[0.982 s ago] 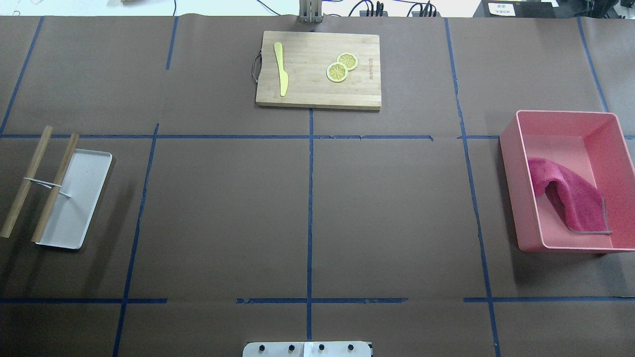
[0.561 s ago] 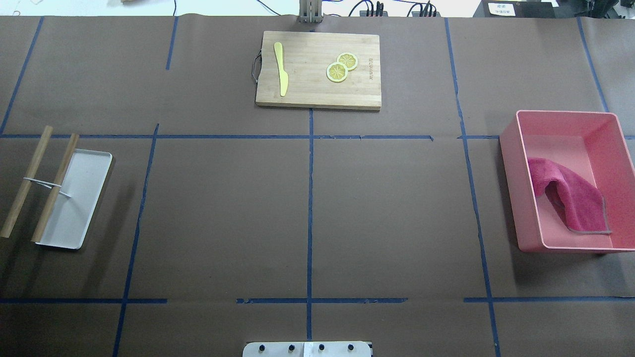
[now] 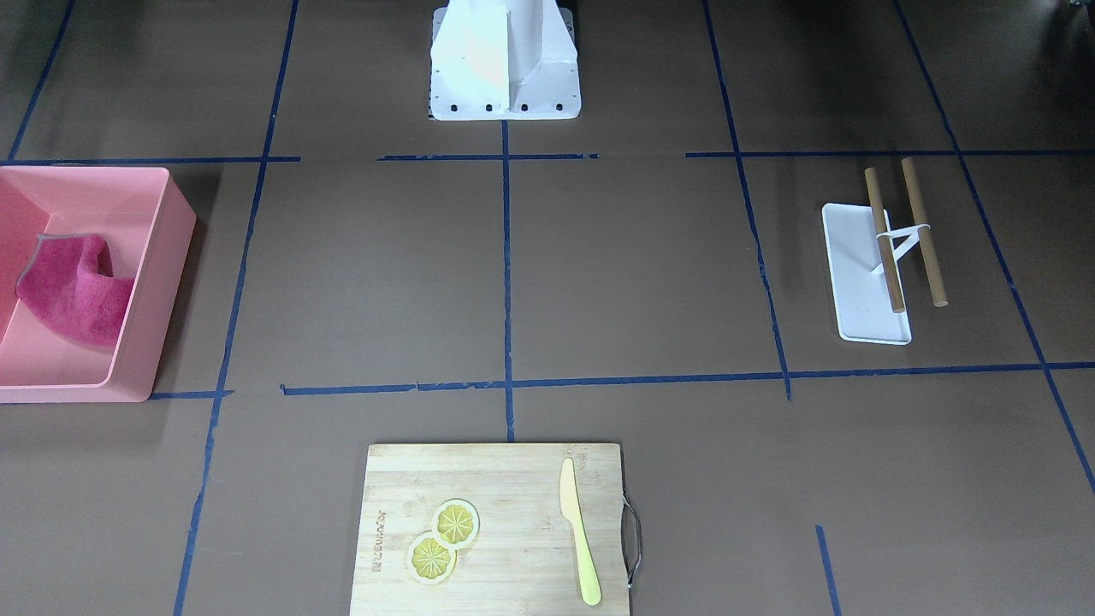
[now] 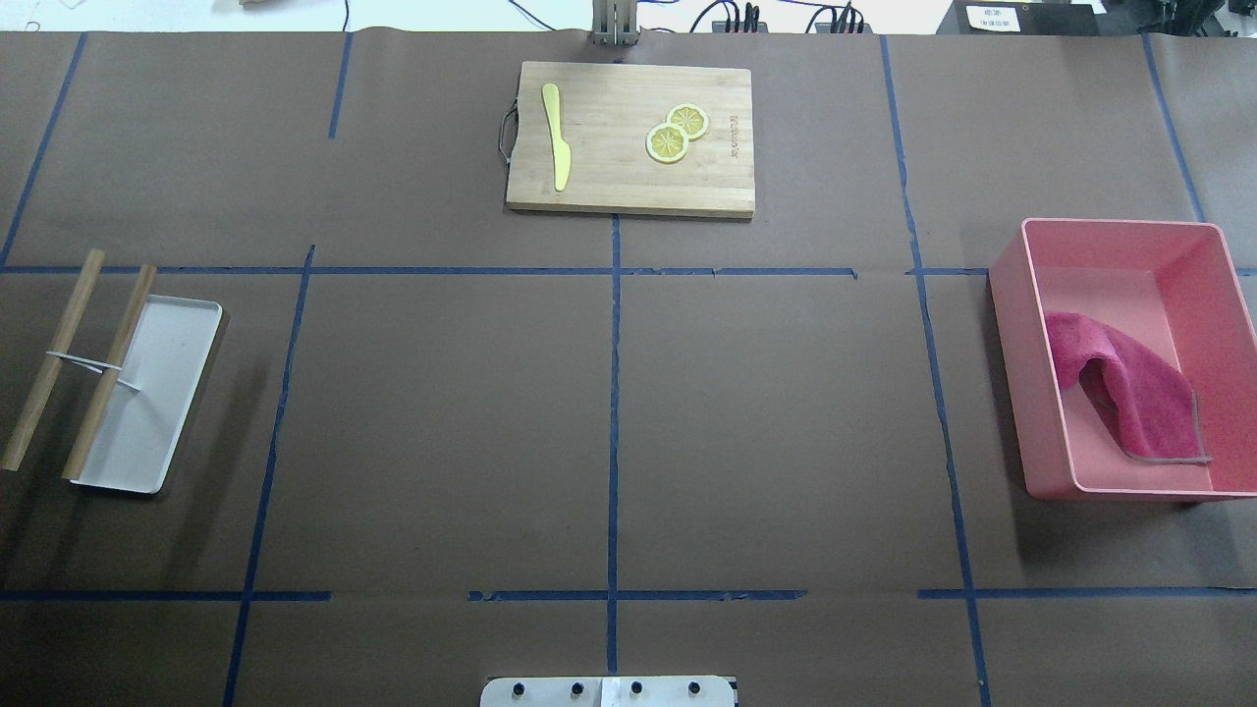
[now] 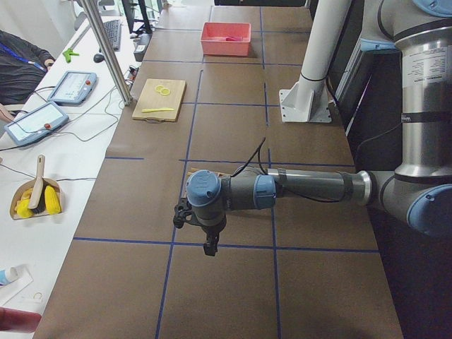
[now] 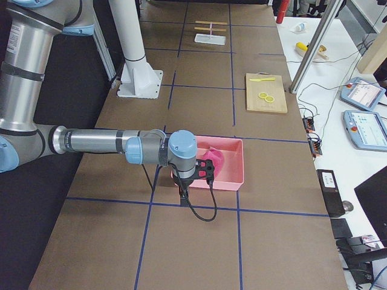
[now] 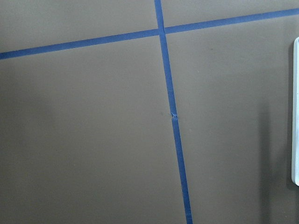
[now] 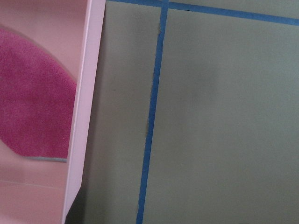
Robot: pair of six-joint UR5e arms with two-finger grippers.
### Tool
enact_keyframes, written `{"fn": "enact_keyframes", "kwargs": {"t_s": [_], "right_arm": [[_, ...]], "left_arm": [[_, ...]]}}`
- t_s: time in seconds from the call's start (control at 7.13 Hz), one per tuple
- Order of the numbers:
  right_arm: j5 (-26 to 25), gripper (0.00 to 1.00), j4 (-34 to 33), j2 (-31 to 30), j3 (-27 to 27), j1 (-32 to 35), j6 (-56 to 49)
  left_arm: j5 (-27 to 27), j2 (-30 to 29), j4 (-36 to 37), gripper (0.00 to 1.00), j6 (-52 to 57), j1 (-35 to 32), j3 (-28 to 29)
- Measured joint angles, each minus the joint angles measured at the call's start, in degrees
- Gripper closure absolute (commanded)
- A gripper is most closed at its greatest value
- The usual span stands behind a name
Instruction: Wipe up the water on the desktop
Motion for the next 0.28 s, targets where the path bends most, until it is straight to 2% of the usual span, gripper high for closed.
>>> {"fn": "enact_keyframes", "kwargs": {"t_s": [0.28], "right_arm": [[0.04,0.00,-0.20,0.02,-0.12,0.00,0.09]], "left_arm": [[0.00,0.28,0.06,0.00,0.00,0.00,0.14]]}}
